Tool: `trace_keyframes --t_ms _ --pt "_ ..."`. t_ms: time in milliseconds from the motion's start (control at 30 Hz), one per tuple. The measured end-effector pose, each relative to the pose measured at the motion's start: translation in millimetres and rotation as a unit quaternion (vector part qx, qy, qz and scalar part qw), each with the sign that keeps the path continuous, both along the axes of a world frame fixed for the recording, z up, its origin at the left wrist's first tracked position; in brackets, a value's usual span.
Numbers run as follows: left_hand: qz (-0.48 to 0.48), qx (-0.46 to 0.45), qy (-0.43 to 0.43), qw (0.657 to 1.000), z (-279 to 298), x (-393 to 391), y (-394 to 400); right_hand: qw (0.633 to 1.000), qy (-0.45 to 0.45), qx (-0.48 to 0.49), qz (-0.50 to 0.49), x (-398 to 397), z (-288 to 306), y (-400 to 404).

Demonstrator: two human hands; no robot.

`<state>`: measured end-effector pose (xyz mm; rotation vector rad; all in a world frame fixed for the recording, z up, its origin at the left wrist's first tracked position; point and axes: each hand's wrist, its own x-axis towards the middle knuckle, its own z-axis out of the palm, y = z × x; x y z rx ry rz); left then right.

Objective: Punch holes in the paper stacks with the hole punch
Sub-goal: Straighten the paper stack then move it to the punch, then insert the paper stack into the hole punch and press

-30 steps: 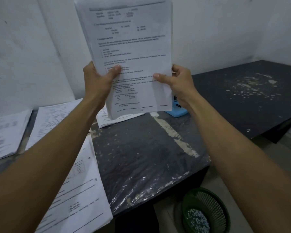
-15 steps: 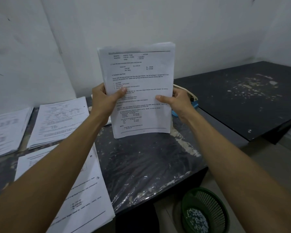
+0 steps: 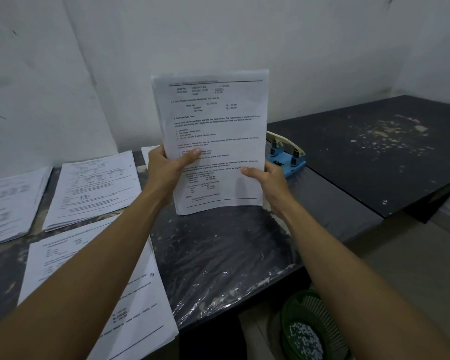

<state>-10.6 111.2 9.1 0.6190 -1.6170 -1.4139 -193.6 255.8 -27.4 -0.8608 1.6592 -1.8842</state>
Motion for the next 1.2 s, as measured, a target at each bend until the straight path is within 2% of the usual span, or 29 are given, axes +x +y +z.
trace_keyframes --t_ms 233,400,500,600,667,700,767,800,900,1033,1200 --pt "0.01 0.008 -0.019 1.0 -0.1 -0.2 -1.3 0.997 0.043 0.062 0.012 -6.9 -1.0 1.9" --pt "-0.017 0.037 -0.041 0.998 23.5 -12.6 -9.7 0.997 0.004 0.082 0.009 -27.7 19.8 6.6" --pt "-0.054 0.061 -0.062 0.995 30.4 -20.6 -13.6 0.988 -0.015 0.148 0.026 -37.7 39.2 10.4" --pt "-0.049 0.076 -0.067 0.994 25.6 -31.8 -10.7 0.977 0.007 0.213 0.028 -48.5 47.4 12.9" --pt "-0.024 0.105 -0.061 0.992 18.1 -41.3 -7.3 0.97 0.052 0.237 -0.008 -55.1 49.9 12.1" --pt "-0.011 0.116 -0.062 0.991 13.2 -46.7 -6.2 0.96 0.111 0.253 -0.041 -59.1 51.2 11.8" --pt "0.002 0.129 -0.067 0.989 2.5 -58.2 -4.4 0.917 0.256 0.274 -0.139 -68.2 53.0 10.6" --pt "0.007 0.135 -0.073 0.988 -2.6 -64.0 -3.5 0.898 0.294 0.271 -0.184 -73.4 54.4 9.9" --pt "0.016 0.152 -0.089 0.984 -17.3 -80.8 -0.7 0.887 0.322 0.233 -0.237 -89.1 59.6 6.8" --pt "0.031 0.181 -0.106 0.977 -35.7 -101.8 2.0 0.854 0.39 0.21 -0.275 -111.7 57.1 -6.2" --pt "0.036 0.214 -0.1 0.971 -55.0 -125.2 5.3 0.883 0.385 0.22 -0.157 -137.6 45.6 -32.1"
